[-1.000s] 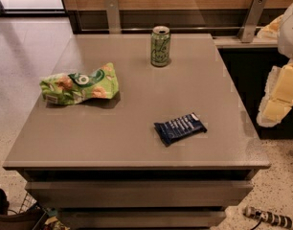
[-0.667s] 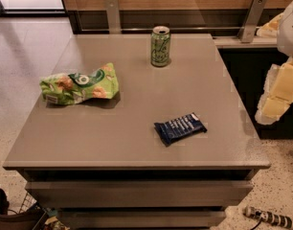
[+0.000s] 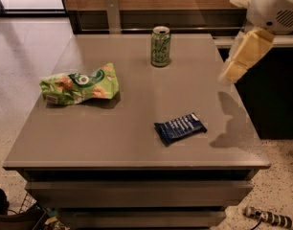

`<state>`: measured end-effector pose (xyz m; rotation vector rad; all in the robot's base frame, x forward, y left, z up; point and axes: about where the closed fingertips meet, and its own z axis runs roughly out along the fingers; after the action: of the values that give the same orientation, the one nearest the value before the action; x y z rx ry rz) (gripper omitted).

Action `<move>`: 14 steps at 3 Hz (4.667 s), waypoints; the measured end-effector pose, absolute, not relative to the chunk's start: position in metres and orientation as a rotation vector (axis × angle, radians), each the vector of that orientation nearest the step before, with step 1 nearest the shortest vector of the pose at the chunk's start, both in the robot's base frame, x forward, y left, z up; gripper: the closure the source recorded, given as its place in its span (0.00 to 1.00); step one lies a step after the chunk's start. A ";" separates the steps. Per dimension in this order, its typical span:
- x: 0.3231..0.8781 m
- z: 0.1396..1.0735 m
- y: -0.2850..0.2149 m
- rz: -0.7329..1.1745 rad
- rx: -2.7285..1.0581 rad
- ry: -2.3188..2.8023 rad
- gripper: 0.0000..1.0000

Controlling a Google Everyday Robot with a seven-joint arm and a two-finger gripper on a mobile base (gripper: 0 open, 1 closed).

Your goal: Pick green rice chip bag

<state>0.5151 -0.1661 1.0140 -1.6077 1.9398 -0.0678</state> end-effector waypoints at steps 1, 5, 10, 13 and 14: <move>0.568 1.041 -0.121 -0.007 -1.506 1.775 0.00; 0.658 0.994 0.050 0.261 -1.533 1.814 0.00; 0.658 0.869 0.164 0.602 -1.710 1.799 0.00; 0.607 0.844 0.208 0.675 -1.781 1.865 0.00; 0.603 0.851 0.211 0.627 -1.790 1.881 0.00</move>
Offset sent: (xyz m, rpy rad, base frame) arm 0.1454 0.1543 0.0631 0.4173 -0.2421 0.0813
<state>0.6031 0.2107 0.8512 -1.7898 1.8815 0.6272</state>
